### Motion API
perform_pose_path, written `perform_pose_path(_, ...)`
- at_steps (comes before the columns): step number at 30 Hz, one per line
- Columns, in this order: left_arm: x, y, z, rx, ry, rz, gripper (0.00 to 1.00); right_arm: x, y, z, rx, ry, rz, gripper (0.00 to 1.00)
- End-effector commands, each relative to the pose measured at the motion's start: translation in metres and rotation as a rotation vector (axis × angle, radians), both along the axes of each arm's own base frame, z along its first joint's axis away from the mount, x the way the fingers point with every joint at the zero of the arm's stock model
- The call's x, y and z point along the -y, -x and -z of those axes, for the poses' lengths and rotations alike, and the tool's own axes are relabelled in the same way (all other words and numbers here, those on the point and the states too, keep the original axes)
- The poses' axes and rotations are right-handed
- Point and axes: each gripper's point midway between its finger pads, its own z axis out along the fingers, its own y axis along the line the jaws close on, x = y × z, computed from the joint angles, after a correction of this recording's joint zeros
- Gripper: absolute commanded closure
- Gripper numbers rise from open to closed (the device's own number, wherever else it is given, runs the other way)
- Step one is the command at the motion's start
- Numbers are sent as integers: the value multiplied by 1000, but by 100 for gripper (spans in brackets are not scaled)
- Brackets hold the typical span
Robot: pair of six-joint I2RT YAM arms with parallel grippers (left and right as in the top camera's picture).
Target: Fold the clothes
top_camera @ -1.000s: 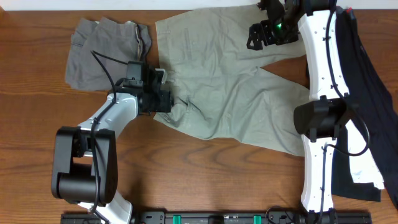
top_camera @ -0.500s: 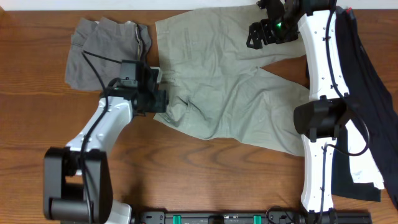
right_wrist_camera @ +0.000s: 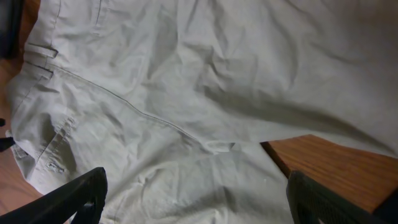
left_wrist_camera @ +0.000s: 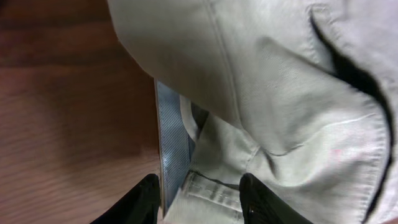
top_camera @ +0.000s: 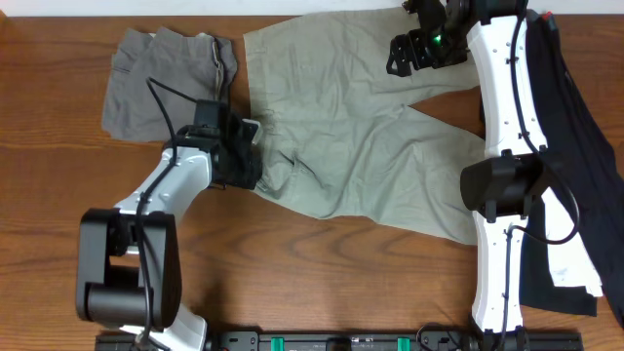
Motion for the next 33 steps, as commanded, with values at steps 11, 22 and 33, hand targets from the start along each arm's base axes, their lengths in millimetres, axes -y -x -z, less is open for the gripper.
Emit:
perform_pose_path(11,0,-5,21,-7,-5,39,56,-6,1,-2,7,-11,-22,10)
perform_pose_path(22,3,-6,21,-12,13,22,94,-6,1,-2,7,-11,-23,10)
perform_pose_path(33,-8,-6,-56,120,5,-108,94,-6,1,-2,7,-10,-22,9)
